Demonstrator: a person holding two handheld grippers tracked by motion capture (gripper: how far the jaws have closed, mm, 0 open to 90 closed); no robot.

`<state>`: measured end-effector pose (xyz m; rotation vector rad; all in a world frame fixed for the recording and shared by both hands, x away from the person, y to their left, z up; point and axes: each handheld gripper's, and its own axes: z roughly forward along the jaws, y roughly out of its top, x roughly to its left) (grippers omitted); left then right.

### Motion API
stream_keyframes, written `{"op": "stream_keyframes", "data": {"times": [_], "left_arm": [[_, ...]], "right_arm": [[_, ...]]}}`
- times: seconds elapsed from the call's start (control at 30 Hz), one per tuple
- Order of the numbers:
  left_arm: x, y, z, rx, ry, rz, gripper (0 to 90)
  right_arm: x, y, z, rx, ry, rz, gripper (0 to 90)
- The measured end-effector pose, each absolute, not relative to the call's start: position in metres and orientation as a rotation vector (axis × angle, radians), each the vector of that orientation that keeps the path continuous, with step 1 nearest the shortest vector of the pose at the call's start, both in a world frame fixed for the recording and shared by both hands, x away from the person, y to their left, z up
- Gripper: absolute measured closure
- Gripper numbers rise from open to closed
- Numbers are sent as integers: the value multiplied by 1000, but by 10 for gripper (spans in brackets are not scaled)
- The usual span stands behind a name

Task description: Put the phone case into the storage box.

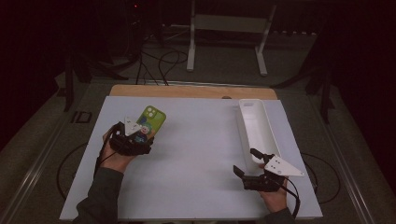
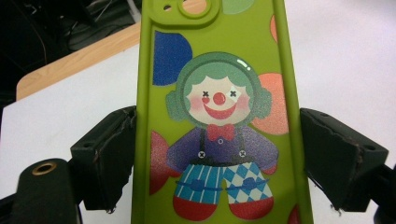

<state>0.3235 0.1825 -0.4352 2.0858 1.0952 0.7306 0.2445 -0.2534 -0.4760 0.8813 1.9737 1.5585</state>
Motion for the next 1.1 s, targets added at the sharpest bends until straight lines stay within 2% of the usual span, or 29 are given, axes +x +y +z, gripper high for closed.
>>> {"op": "stream_keyframes", "data": {"times": [1.1], "left_arm": [[310,156,-418,2039,941,752,162]], "right_arm": [[250,-252,-469,957,2007,1585,86]]}}
